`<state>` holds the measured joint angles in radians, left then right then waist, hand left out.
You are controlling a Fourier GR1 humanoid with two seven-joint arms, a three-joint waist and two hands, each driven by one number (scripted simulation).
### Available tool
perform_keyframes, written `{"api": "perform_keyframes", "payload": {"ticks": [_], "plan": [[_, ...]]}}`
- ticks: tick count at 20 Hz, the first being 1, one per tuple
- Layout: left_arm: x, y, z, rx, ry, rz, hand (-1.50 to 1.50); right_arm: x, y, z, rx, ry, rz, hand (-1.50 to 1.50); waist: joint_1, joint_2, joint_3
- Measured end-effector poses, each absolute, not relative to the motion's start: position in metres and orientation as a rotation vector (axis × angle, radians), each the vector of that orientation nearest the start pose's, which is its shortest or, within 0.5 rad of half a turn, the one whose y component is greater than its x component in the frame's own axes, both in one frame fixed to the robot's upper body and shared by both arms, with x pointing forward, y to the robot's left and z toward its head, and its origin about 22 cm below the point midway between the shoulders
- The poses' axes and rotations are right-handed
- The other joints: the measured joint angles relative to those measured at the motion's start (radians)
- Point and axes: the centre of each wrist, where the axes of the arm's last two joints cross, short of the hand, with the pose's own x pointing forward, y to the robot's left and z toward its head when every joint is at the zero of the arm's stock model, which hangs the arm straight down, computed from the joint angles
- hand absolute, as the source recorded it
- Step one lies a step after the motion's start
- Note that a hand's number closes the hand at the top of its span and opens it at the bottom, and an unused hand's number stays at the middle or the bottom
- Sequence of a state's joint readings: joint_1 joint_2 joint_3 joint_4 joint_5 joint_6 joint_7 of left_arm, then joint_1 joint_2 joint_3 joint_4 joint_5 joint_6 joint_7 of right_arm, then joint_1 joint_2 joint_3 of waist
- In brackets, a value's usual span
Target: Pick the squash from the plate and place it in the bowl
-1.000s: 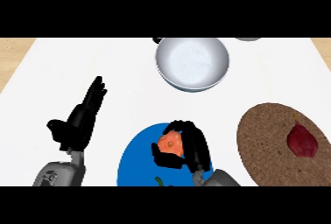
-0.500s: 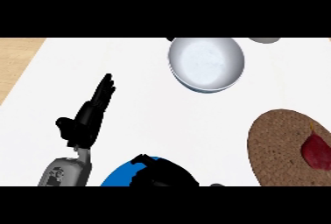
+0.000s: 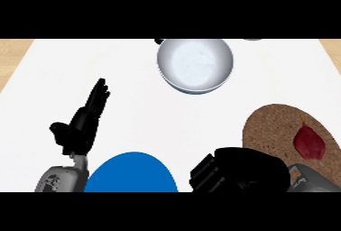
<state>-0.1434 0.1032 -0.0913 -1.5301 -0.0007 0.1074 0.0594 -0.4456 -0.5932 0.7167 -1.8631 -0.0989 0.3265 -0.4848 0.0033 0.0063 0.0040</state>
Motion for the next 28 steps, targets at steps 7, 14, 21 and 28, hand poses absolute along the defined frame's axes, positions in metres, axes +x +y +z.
{"api": "perform_keyframes", "payload": {"ticks": [7, 14, 21, 28], "plan": [[0.276, 0.215, 0.026, 0.061, -1.593, -0.104, 0.0, 0.286, -0.251, 0.212, 0.78, -2.105, 1.379, 1.5, -0.008, -0.004, -0.003], [0.276, 0.212, 0.032, 0.058, -1.597, -0.116, 0.0, 0.317, -0.257, 0.27, 0.711, -2.106, 1.317, 1.5, 0.007, -0.005, -0.005], [0.275, 0.208, 0.032, 0.049, -1.597, -0.124, 0.0, 0.349, -0.23, 0.284, 0.568, -2.115, 1.349, 1.5, 0.017, -0.003, -0.005], [0.276, 0.205, 0.037, 0.042, -1.6, -0.135, 0.0, 0.378, -0.19, 0.264, 0.301, -2.183, 1.437, 1.5, 0.029, 0.001, -0.004]]}}
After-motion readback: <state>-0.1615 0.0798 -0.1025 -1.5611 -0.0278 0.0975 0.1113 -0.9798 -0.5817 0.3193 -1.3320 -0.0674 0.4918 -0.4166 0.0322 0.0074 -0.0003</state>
